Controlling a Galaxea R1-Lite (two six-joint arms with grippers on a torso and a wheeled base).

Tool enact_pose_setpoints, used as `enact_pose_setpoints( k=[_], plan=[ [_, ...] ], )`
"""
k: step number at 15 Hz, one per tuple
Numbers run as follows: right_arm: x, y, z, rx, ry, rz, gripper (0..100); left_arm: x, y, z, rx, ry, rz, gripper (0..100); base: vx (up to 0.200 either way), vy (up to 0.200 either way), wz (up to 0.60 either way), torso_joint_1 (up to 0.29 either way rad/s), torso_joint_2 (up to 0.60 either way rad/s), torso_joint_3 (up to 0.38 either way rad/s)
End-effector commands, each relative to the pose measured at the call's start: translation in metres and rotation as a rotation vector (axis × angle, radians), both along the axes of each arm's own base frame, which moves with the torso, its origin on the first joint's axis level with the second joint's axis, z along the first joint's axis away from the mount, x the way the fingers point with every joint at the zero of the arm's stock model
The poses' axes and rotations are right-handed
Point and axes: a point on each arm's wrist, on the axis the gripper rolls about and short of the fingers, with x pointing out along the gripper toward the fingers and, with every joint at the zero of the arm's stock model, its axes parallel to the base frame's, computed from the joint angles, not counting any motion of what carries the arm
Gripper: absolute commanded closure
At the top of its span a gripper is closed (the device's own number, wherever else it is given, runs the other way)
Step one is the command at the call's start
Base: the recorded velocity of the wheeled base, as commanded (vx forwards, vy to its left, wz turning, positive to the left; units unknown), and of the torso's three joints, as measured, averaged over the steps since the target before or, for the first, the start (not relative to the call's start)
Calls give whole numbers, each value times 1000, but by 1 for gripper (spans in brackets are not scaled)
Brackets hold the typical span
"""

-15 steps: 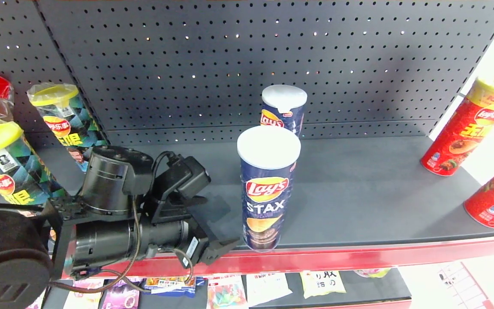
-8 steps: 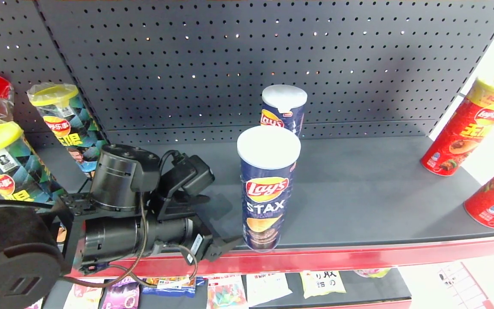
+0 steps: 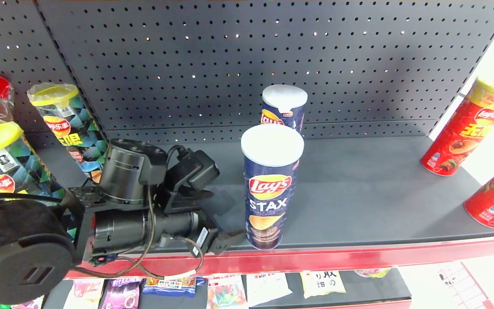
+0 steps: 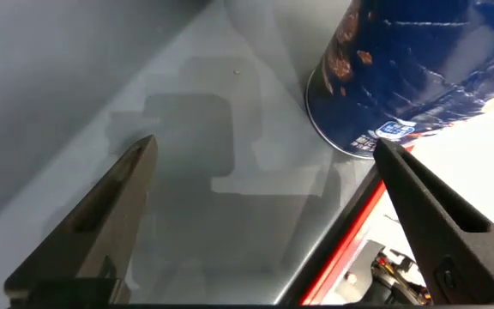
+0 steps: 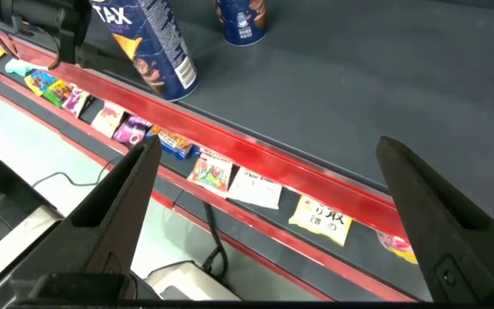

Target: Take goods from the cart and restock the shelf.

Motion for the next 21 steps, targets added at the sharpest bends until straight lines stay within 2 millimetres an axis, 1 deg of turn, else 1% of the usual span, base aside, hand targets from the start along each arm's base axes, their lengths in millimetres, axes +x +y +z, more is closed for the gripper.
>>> enact_pose_setpoints(
  k=[1, 6, 10, 21],
  plan=[
    [1, 0, 1, 1, 0, 0, 0, 2, -1, 0, 0, 0, 0, 0, 0, 0, 0, 0, 0, 0],
    [2, 1, 3, 3, 1, 0, 0, 7, -5, 0, -3, -3, 0, 0, 0, 0, 0, 0, 0, 0],
    [5, 2, 7, 3, -1, 0, 0, 8, -6, 0, -2, -4, -1, 0, 0, 0, 0, 0, 0, 0],
    [4, 2, 6, 3, -1, 0, 0, 8, -9, 2, -6, -11, -10, 0, 0, 0, 0, 0, 0, 0]
  ],
)
